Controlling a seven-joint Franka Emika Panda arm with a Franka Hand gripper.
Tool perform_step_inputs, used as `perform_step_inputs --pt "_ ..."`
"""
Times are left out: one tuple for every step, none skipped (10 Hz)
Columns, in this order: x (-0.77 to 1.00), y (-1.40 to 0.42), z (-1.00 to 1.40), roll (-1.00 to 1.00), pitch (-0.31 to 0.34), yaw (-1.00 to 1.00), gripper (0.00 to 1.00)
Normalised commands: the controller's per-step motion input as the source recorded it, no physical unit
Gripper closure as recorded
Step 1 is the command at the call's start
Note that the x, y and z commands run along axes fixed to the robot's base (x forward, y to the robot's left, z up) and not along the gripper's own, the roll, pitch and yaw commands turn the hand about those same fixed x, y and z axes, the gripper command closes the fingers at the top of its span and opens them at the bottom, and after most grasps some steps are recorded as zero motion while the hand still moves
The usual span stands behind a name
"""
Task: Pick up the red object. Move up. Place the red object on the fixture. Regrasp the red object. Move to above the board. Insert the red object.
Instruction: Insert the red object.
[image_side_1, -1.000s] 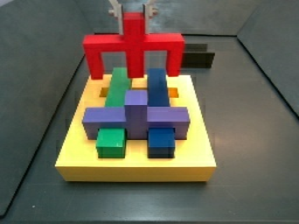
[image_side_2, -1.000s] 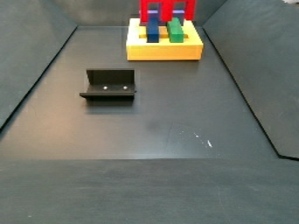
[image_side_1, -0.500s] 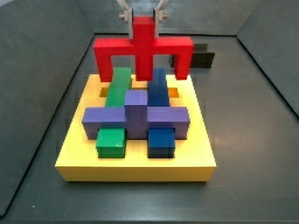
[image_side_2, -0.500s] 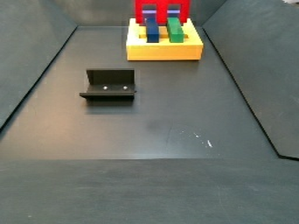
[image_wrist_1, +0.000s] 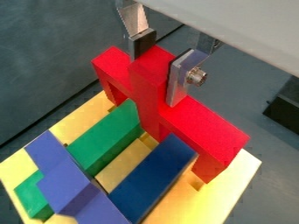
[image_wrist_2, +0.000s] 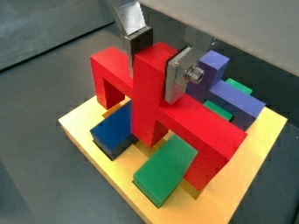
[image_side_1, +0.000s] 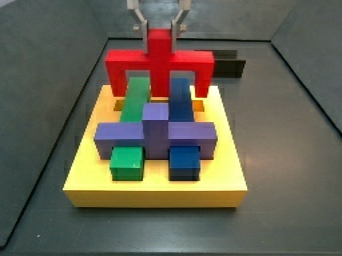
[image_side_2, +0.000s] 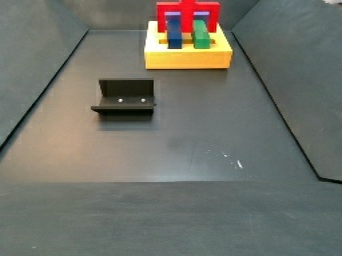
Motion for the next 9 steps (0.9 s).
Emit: perform_step_inputs --pt "0.22 0.0 -0.03 0.0 0.0 0.0 1.0" --pt "0.01 0.0 -0.14 0.02 0.0 0.0 1.0" --pt "0.0 0.0 -0.15 0.02 0.0 0.0 1.0" --pt "0.0 0.0 -0.14 0.0 0.0 0.0 1.0" --pt "0.0 0.0 -0.16 0.0 0.0 0.0 1.0" --pt "0.0 0.0 -0.22 0.0 0.0 0.0 1.0" --pt "0.0 0.0 -0.22 -0.01 0.0 0.0 1.0" --pt "0.0 0.0 -0.21 -0.02 0.0 0.0 1.0" --pt "0.0 0.0 -0.21 -0.04 0.0 0.0 1.0"
